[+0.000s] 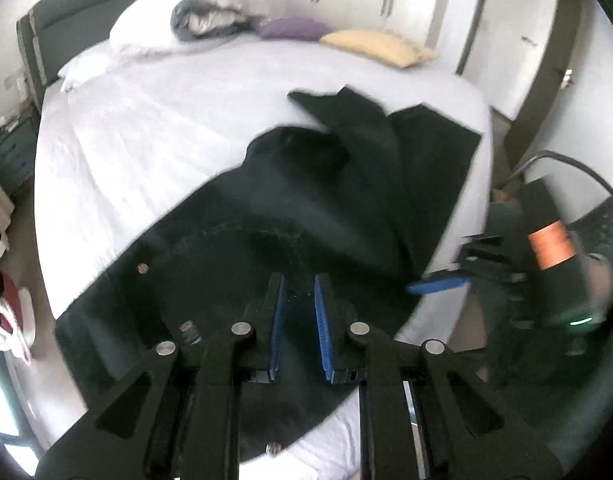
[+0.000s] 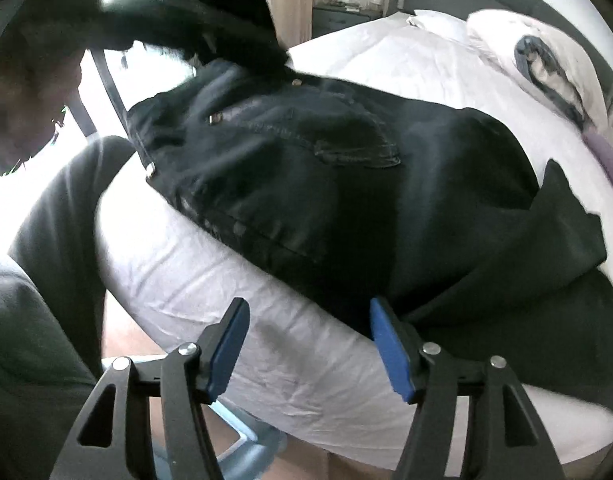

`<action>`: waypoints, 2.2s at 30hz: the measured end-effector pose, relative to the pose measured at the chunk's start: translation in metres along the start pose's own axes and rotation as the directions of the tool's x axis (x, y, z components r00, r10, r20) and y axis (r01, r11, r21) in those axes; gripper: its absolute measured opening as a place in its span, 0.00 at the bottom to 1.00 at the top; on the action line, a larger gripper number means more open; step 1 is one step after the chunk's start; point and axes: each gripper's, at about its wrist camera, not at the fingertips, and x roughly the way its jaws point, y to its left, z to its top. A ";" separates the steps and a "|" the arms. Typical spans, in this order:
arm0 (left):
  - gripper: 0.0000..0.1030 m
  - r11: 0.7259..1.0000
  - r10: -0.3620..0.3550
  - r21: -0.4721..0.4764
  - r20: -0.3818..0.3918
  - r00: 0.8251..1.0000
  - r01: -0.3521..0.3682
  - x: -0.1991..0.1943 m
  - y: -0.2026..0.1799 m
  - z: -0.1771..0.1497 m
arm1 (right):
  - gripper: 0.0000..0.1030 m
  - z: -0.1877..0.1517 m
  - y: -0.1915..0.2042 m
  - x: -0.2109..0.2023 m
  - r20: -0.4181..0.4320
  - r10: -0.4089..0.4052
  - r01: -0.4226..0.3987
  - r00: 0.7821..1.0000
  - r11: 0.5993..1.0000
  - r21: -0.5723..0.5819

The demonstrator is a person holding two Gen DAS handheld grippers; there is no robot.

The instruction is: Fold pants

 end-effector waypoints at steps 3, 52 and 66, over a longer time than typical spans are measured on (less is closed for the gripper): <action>0.14 0.996 0.019 -0.089 -0.106 0.994 -0.028 0.051 0.022 -0.015 | 0.63 0.002 -0.018 -0.009 0.026 0.073 -0.075 0.997 0.993 0.096; 0.14 0.872 -0.221 -0.429 0.089 0.971 0.237 0.191 0.062 0.035 | 0.64 0.159 -0.337 0.117 -0.302 -0.370 0.477 0.879 0.704 0.526; 0.14 0.890 -0.185 -0.408 0.085 0.979 0.204 0.191 0.056 0.037 | 0.03 0.126 -0.367 0.055 -0.096 -0.352 0.324 0.931 0.677 0.661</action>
